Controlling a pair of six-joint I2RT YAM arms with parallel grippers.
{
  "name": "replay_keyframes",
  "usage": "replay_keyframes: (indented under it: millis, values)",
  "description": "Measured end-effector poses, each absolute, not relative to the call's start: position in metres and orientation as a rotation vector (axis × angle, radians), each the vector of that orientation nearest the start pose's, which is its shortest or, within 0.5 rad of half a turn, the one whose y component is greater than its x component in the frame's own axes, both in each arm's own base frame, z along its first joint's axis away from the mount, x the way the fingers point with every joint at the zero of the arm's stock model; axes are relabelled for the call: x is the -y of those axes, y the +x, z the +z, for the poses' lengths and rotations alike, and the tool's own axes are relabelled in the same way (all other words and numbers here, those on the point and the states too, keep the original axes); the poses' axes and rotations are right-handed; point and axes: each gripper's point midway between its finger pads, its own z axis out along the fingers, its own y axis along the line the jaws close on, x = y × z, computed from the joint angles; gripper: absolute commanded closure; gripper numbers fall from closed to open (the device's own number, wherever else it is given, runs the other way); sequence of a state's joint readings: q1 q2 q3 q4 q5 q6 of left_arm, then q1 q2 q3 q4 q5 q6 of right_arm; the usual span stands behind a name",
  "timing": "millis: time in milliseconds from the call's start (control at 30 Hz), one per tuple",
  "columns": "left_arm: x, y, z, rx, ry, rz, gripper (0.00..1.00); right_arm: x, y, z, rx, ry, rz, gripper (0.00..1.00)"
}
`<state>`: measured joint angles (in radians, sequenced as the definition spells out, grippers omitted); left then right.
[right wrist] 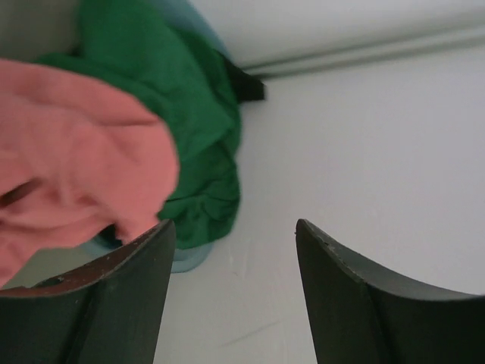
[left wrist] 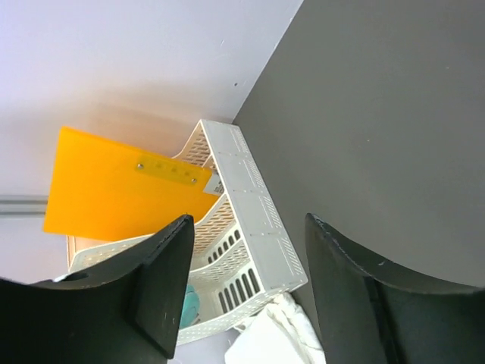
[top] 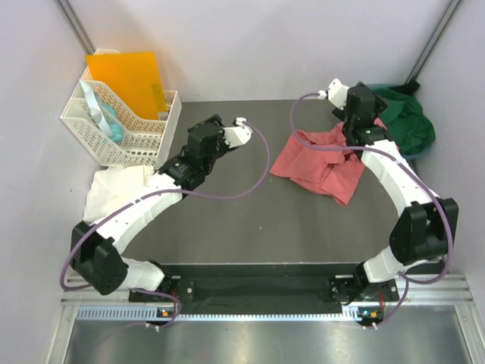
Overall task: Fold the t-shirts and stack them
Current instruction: Move the tshirt to the center of the board
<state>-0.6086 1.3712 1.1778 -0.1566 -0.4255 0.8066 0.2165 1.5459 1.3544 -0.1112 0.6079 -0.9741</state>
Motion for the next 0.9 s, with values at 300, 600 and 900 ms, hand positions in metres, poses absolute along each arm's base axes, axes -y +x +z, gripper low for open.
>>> replay_keyframes:
  millis: [300,600,900]
  values:
    - [0.225,0.353,0.247,-1.621,1.331,0.112,0.28,0.016,0.43,0.311,-1.871,-0.8,-0.818,0.37]
    - [0.368,0.355,0.186,-1.801,1.512,-0.464,0.39,0.096,0.421,0.311,-1.986,-0.414,-0.804,0.39]
    - [0.43,0.342,0.123,-1.905,1.557,-0.839,0.38,0.144,0.407,0.308,-2.029,-0.241,-0.805,0.41]
